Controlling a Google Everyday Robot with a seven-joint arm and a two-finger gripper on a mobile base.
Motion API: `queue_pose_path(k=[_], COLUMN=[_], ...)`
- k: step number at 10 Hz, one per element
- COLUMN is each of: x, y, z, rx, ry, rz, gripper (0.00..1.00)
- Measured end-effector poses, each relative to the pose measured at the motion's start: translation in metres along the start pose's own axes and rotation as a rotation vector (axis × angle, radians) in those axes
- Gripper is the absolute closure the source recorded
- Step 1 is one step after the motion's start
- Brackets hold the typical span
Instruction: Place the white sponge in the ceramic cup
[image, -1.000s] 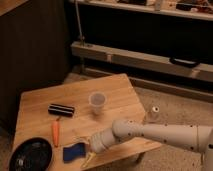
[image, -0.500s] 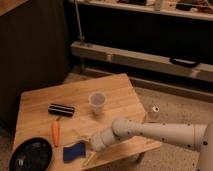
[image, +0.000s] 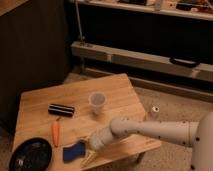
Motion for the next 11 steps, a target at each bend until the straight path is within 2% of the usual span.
queue_pose_path(k=[1,3,7,9,11], x=[0.003,0.004,0.004,-0.012,-0.046], y=[-0.001,-0.001,-0.003,-0.006,-0.01], z=[0.001,0.001,-0.001,-0.013,-0.038], rx=[-0.004,-0.011,-0.018,-0.005,0.006], ry=[-0.001,-0.003,-0.009,-0.004,0.026], rz=[0.003,0.002,-0.005,-0.034,-0.08], gripper=[0.54,0.67,0.68,0.68,0.68])
